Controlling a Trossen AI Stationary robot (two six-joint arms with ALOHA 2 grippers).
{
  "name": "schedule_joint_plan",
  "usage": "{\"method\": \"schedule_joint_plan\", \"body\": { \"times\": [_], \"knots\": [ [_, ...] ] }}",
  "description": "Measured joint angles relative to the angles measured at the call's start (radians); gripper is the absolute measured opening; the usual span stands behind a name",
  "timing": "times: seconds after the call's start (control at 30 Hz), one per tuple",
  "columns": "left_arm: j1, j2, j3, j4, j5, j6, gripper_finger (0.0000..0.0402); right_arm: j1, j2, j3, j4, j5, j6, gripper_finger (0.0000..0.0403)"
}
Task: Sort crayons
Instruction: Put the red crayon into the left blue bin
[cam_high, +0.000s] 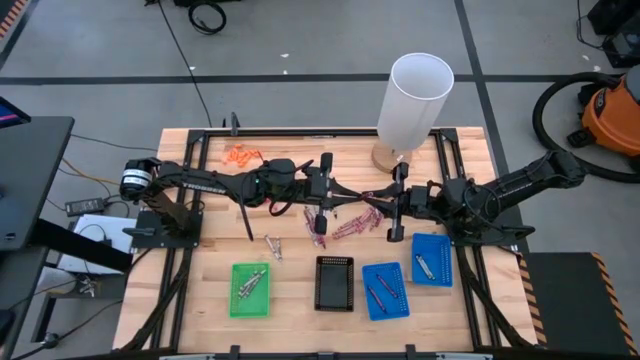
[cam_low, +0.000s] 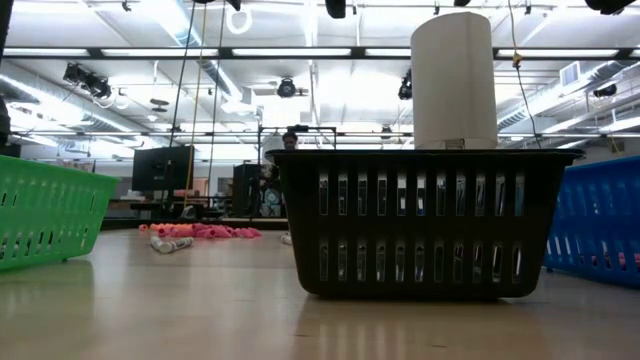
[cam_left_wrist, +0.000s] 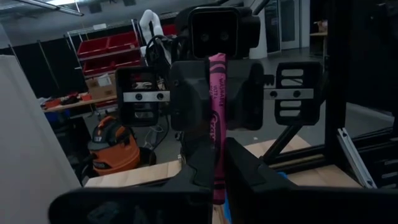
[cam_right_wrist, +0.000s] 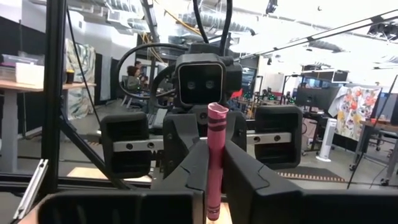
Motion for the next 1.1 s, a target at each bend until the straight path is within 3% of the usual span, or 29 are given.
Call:
{"method": "schedule_joint_plan", "body": {
  "times": [0.17,0.37,0.5,0.73,0.87,1.1],
  "knots": [
    [0.000,-0.001,0.000,-0.024,-0.016,0.037,0.0040,0.000,0.000,0.000,-0.007,0.008,0.000,0.0029],
    [-0.003,-0.001,-0.001,-0.077,-0.055,0.058,0.0133,0.000,-0.001,0.001,-0.003,0.010,0.016,0.0034],
    [-0.003,-0.003,-0.001,-0.174,-0.057,0.057,0.0173,0.010,0.000,0.001,-0.011,0.010,0.046,0.0034],
    [-0.019,-0.005,-0.001,-0.441,-0.091,0.026,0.0184,0.011,0.000,0.001,-0.161,-0.033,0.254,0.0035],
    [-0.049,-0.005,-0.001,-0.589,-0.214,0.035,0.0184,0.011,0.000,0.001,-0.262,-0.113,0.421,0.0035],
    [-0.099,-0.005,-0.001,-0.709,-0.392,0.064,0.0184,0.018,0.000,0.001,-0.433,-0.209,0.662,0.0035]
  ]
}}
